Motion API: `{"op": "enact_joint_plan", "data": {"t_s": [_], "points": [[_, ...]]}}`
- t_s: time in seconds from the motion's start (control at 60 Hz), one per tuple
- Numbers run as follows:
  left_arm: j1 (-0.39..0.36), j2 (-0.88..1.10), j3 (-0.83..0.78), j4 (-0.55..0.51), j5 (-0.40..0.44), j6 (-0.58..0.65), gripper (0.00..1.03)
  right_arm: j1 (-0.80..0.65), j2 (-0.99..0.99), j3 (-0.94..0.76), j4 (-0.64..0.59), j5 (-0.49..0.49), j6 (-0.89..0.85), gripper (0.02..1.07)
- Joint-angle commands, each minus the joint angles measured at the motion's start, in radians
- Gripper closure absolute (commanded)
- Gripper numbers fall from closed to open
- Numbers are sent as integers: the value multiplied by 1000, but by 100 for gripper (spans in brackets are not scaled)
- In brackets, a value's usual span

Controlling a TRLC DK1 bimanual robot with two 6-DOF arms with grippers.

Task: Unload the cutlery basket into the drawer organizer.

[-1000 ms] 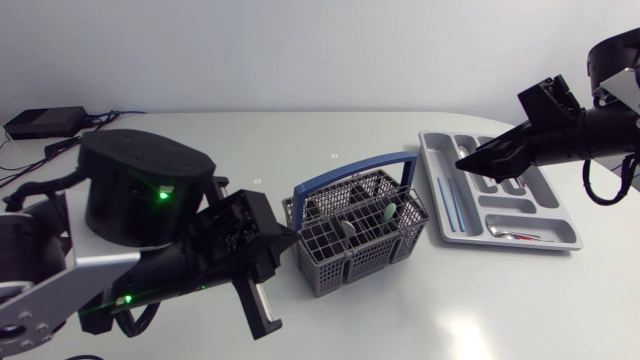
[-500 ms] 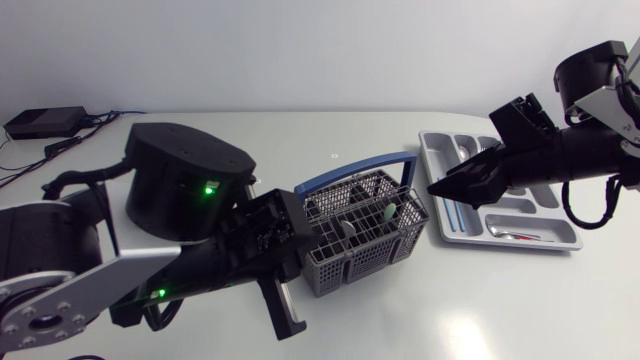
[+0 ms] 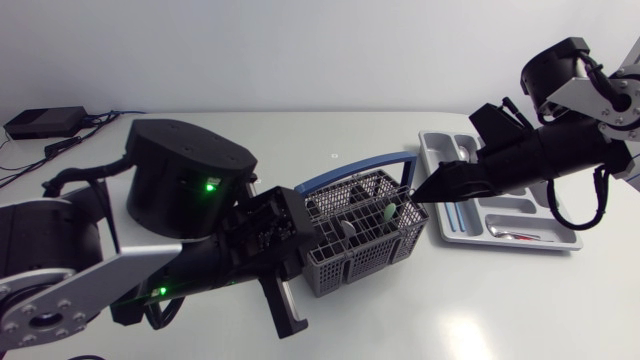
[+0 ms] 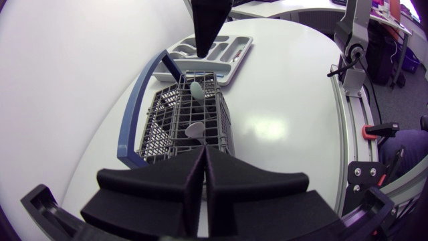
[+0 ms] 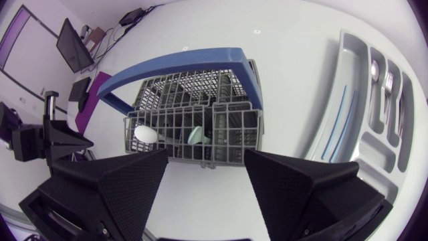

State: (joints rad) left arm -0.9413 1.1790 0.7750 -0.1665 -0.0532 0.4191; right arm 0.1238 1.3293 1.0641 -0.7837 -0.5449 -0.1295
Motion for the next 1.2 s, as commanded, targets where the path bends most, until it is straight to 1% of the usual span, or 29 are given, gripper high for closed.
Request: {"op": "enact_joint_plan", "data": {"t_s": [0.0, 0.117, 0.15, 0.233, 0.317, 0.35, 0.417, 0.433, 0.483, 0.583, 0.617, 0.65, 0.917, 1.183], "points": [[-5, -1, 1, -4, 7, 4, 96, 16, 33, 50, -35, 8, 93, 25], [-4, -7, -3, -4, 7, 3, 96, 37, 47, 66, -40, 17, 120, 25], [-4, -7, -5, -2, 6, 3, 96, 46, 51, 68, -37, 25, 136, 30], [-4, -9, -10, 2, 7, 3, 96, 68, 54, 71, -25, 42, 179, 36], [-4, -9, -17, 12, 7, 3, 96, 99, 57, 77, -25, 65, 200, 37], [-4, -7, -19, 15, 7, 3, 96, 109, 59, 79, -23, 74, 209, 40], [-4, -7, -22, 19, 7, 3, 96, 116, 59, 80, -15, 79, 240, 54], [-2, -7, -22, 19, 7, 3, 96, 117, 59, 80, -12, 79, 245, 56], [-2, -7, -23, 19, 7, 4, 96, 126, 59, 82, -9, 88, 254, 58], [-1, -7, -26, 24, 6, 3, 96, 132, 74, 86, -9, 103, 265, 59], [-1, -5, -29, 28, 7, 3, 96, 134, 82, 86, -9, 106, 266, 65], [-1, -5, -31, 30, 7, 3, 96, 139, 87, 86, -9, 111, 266, 68], [-4, 2, -40, 44, 6, 3, 96, 165, 140, 97, -9, 125, 283, 69], [-2, 2, -48, 50, 7, 3, 96, 169, 191, 114, -3, 131, 304, 71]]}}
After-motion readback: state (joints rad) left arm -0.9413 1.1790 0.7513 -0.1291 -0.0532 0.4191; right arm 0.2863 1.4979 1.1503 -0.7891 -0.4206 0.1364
